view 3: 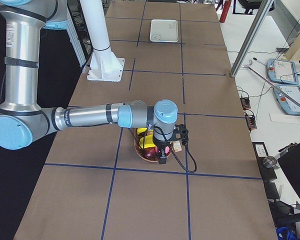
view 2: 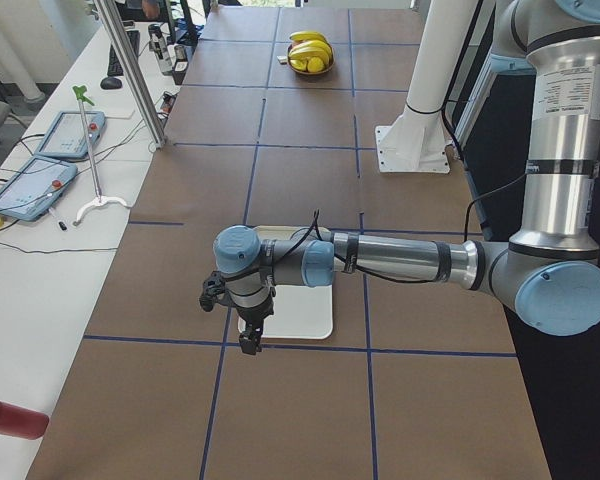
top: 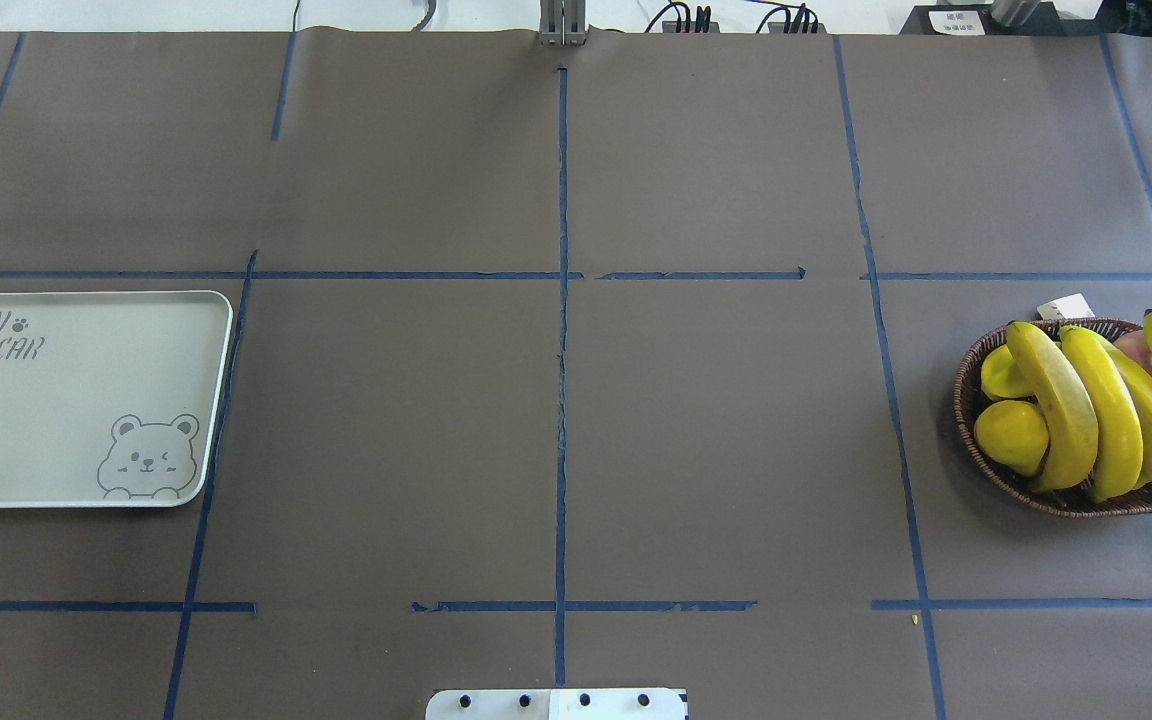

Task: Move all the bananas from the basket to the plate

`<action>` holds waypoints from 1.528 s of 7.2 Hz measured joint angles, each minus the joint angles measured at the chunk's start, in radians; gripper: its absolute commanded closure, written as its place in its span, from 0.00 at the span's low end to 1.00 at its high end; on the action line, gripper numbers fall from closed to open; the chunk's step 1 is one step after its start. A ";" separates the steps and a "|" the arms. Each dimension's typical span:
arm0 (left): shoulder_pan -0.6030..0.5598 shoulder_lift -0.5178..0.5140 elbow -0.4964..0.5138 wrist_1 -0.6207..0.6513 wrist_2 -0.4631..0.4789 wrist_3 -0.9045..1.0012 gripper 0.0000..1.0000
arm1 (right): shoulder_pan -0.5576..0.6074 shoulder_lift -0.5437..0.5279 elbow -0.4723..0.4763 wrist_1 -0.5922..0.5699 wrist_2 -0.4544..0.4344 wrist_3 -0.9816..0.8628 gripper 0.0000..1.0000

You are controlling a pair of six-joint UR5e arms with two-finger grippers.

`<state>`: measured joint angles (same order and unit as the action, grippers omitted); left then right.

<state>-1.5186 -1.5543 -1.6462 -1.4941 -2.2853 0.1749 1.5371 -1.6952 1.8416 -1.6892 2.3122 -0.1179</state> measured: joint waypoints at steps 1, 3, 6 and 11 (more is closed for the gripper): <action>0.001 0.000 0.004 0.000 0.001 0.000 0.00 | 0.000 -0.007 -0.002 0.038 0.002 0.002 0.00; 0.001 0.000 0.009 -0.001 0.001 0.000 0.00 | -0.001 -0.009 0.000 0.109 0.006 0.012 0.01; 0.002 0.000 0.014 0.000 -0.001 0.000 0.00 | -0.040 -0.054 0.003 0.288 0.017 0.184 0.01; 0.003 0.001 0.014 -0.001 -0.001 -0.001 0.00 | -0.277 -0.217 -0.003 0.808 -0.081 0.656 0.01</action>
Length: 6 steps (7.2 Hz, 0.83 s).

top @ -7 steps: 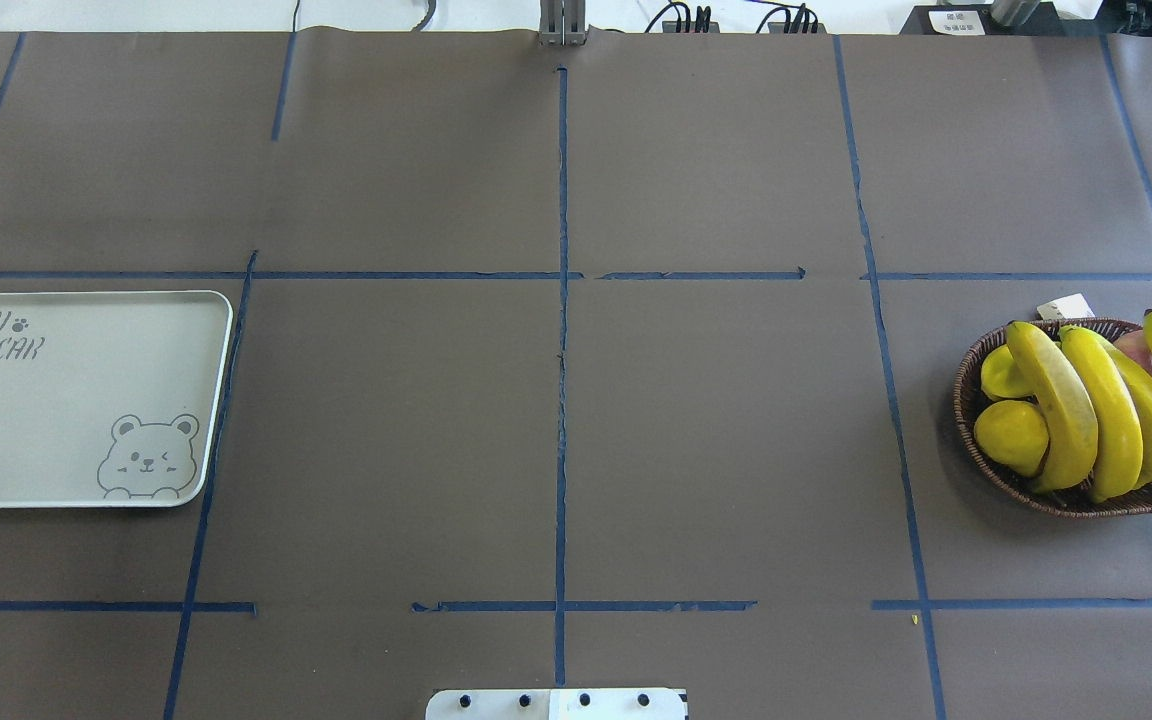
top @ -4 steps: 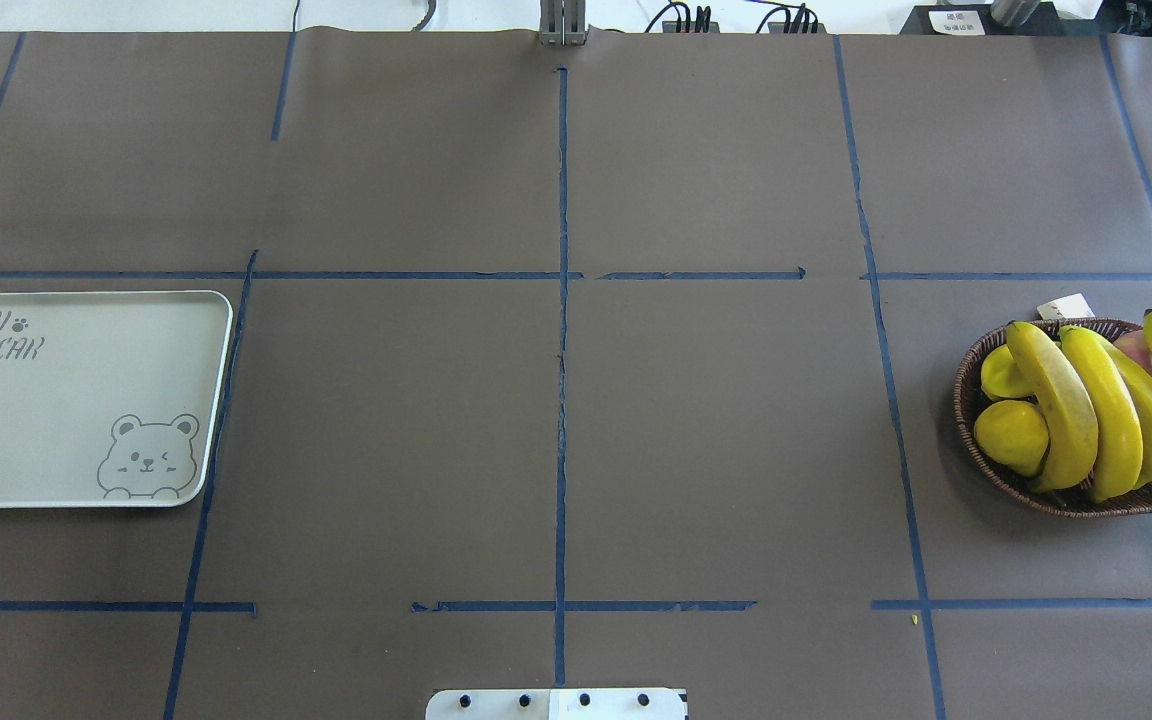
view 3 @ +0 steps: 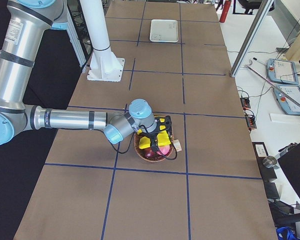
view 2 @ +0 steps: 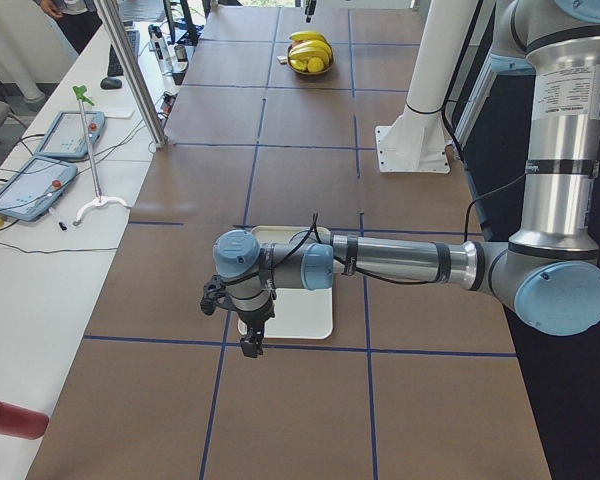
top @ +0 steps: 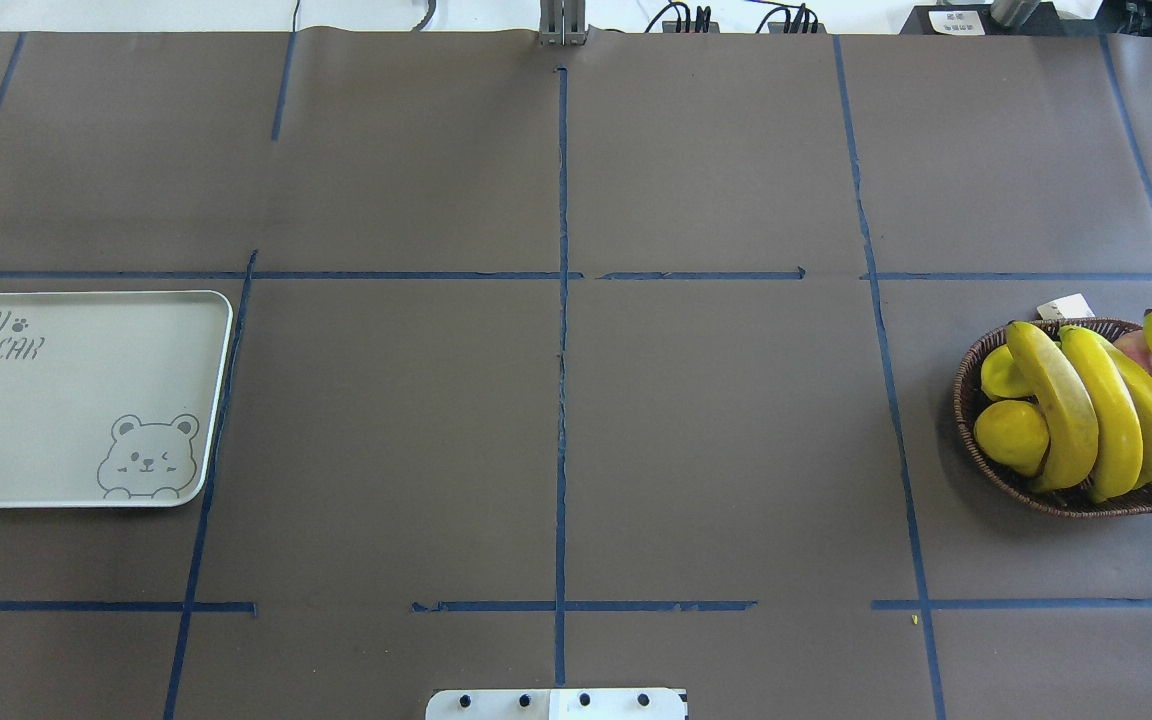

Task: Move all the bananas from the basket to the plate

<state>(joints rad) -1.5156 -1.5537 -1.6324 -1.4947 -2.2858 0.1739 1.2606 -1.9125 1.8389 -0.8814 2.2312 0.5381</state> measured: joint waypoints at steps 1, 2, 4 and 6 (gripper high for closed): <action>0.000 0.001 0.000 0.000 -0.001 0.000 0.00 | -0.039 -0.004 -0.007 0.010 -0.034 0.008 0.02; 0.000 0.001 0.000 0.001 -0.001 0.000 0.00 | -0.081 -0.004 -0.023 0.014 -0.068 0.010 0.02; 0.000 0.001 0.000 0.001 0.000 -0.001 0.00 | -0.144 0.000 -0.054 0.019 -0.103 0.009 0.03; 0.000 0.001 0.000 0.001 0.000 -0.001 0.00 | -0.164 0.003 -0.060 0.020 -0.108 0.009 0.26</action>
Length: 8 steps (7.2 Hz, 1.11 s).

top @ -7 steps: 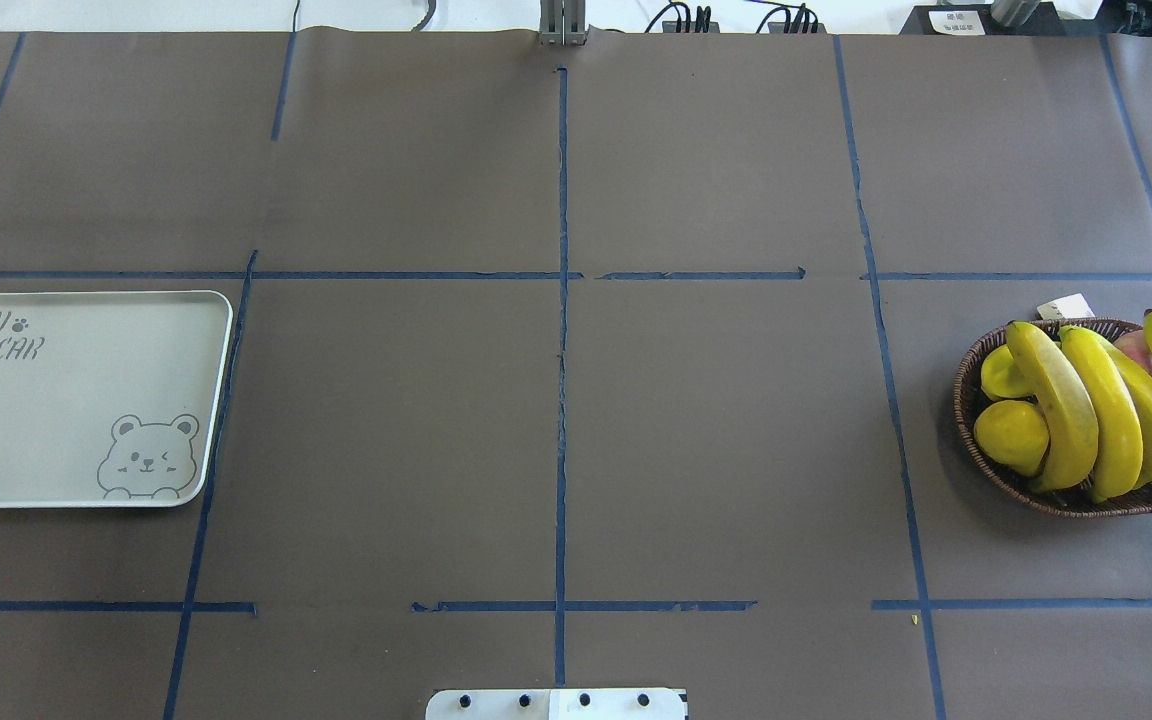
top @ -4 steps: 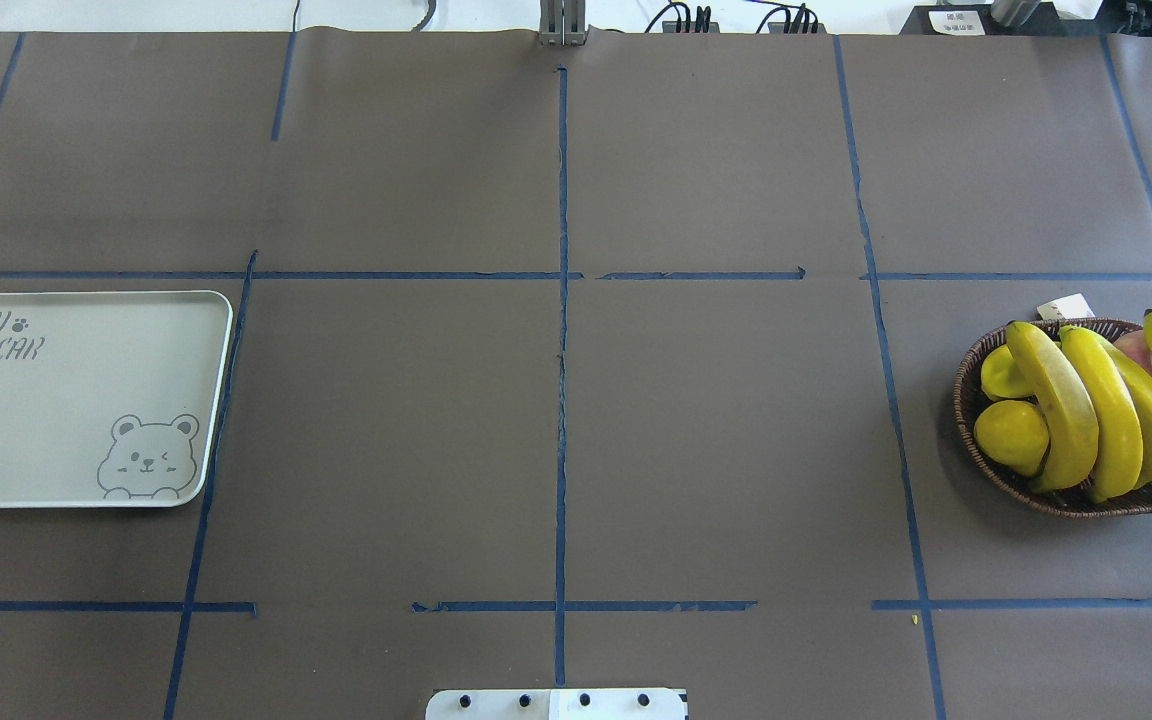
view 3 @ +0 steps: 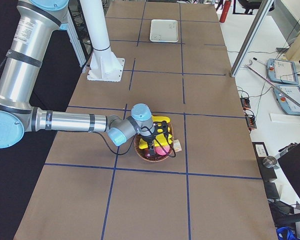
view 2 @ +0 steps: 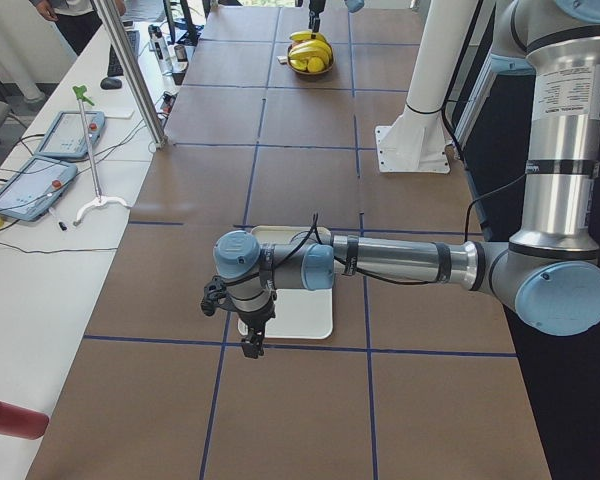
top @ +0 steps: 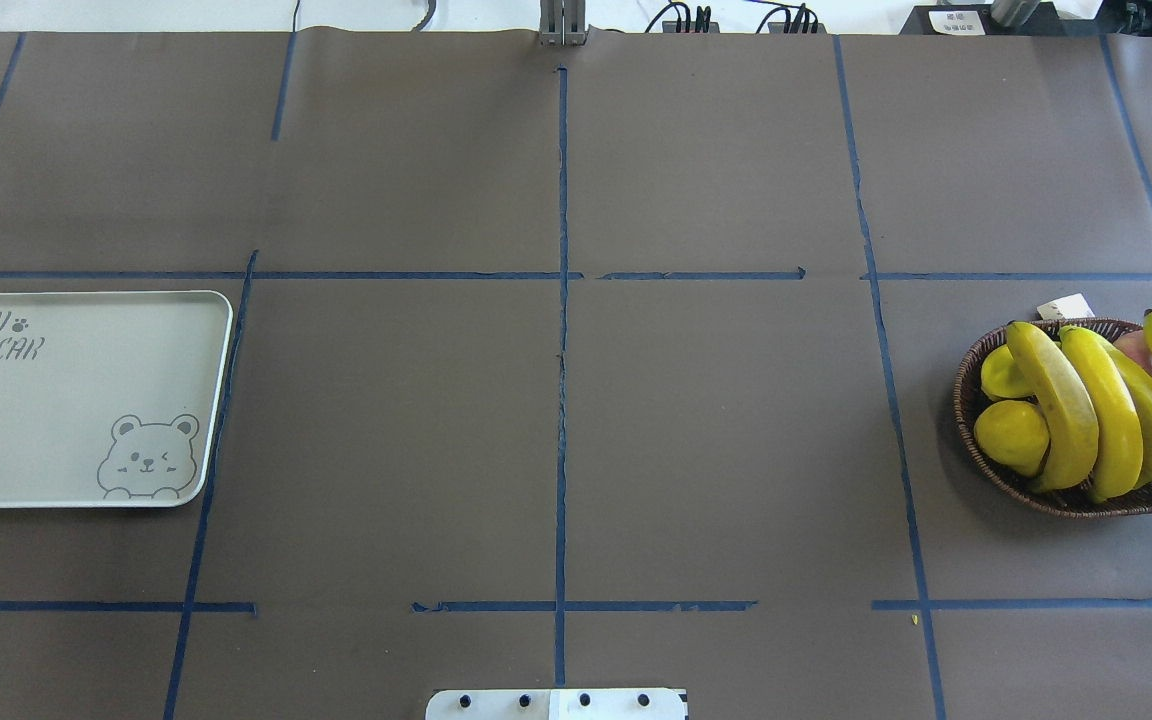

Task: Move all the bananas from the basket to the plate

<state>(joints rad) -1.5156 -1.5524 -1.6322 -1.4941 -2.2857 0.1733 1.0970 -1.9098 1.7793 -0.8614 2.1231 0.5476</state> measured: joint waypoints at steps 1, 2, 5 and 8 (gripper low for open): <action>0.000 0.000 0.000 0.000 0.000 0.000 0.00 | -0.003 0.001 0.000 0.000 0.002 0.000 0.56; 0.000 0.000 0.000 0.000 0.000 0.000 0.00 | -0.004 0.001 0.000 0.000 0.007 0.001 0.77; 0.000 0.000 0.000 0.000 0.000 0.000 0.00 | -0.004 0.004 0.006 0.001 0.022 0.002 0.94; 0.000 0.000 0.000 0.000 -0.001 0.000 0.00 | 0.006 0.016 0.031 0.000 0.031 -0.002 0.95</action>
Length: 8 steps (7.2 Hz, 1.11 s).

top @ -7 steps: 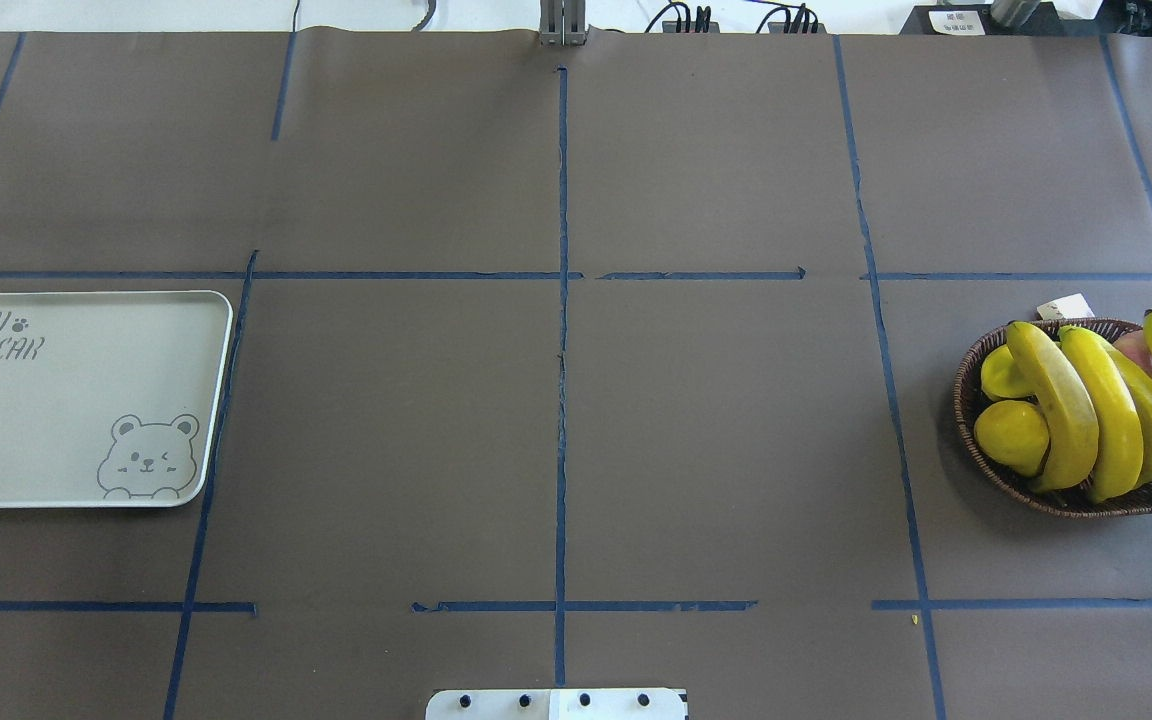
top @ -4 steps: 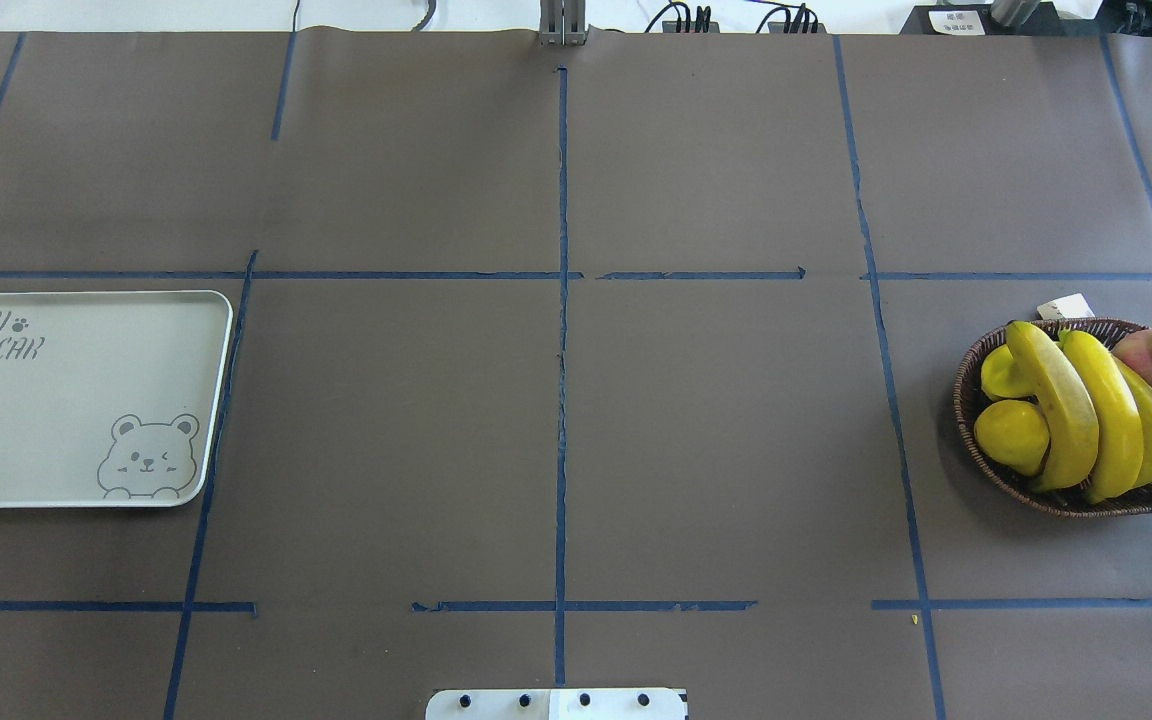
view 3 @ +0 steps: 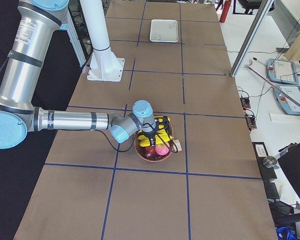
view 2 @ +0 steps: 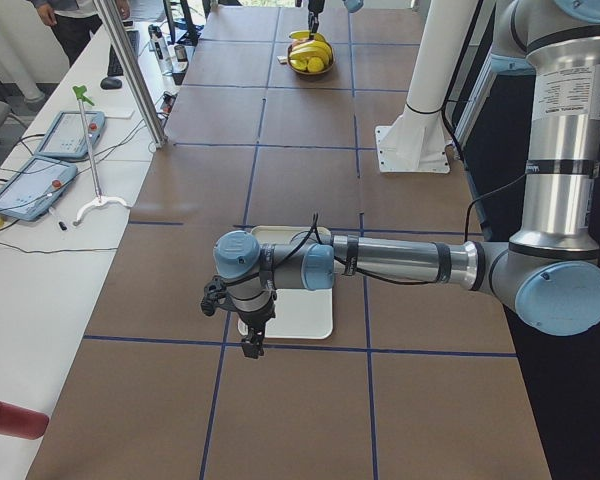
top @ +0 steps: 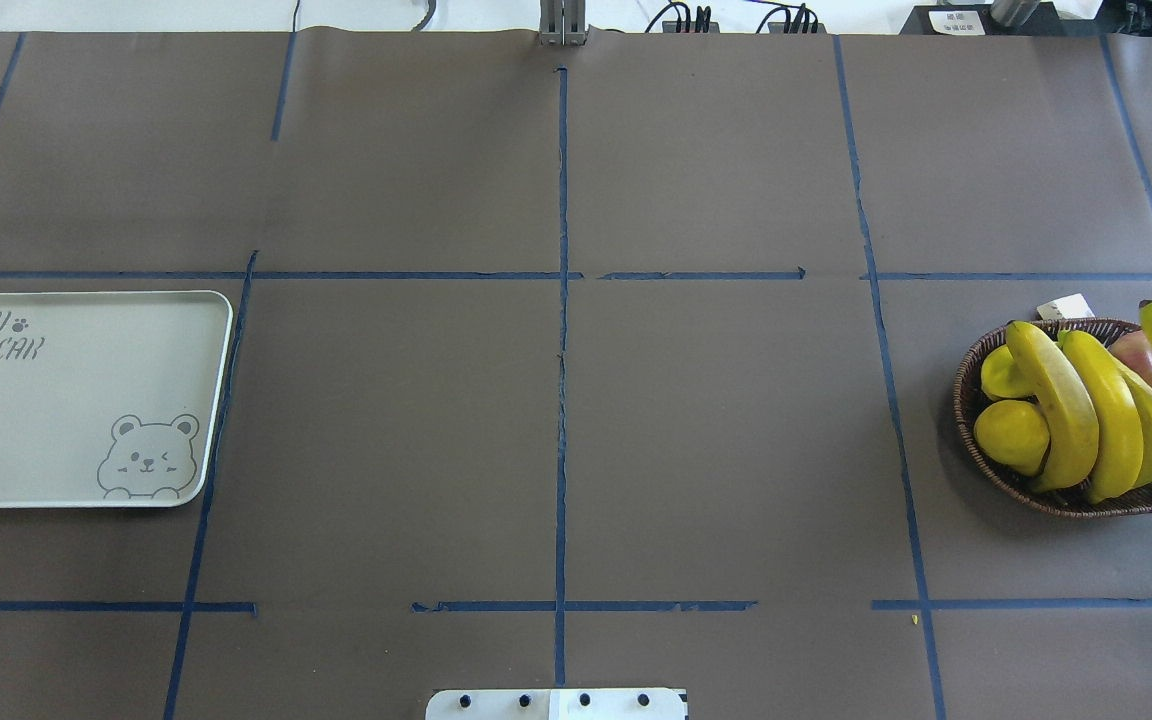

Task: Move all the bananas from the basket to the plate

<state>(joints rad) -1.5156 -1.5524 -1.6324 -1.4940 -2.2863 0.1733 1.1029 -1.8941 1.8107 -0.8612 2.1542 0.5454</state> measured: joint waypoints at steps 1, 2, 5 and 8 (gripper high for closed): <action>0.000 0.000 -0.004 0.000 0.001 0.000 0.00 | 0.015 -0.002 0.018 -0.001 -0.001 -0.008 0.96; 0.000 0.000 -0.010 0.000 0.002 0.001 0.00 | 0.033 -0.007 0.029 -0.001 -0.013 -0.036 0.98; 0.005 -0.019 -0.034 -0.007 0.003 0.001 0.00 | 0.111 -0.009 0.034 -0.010 -0.122 -0.297 0.96; 0.008 -0.107 -0.043 -0.084 -0.002 -0.008 0.00 | 0.134 0.095 0.029 -0.035 -0.082 -0.362 0.97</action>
<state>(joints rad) -1.5076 -1.6590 -1.6756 -1.5775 -2.2880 0.1651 1.2373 -1.7990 1.8398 -0.8961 2.0724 0.1835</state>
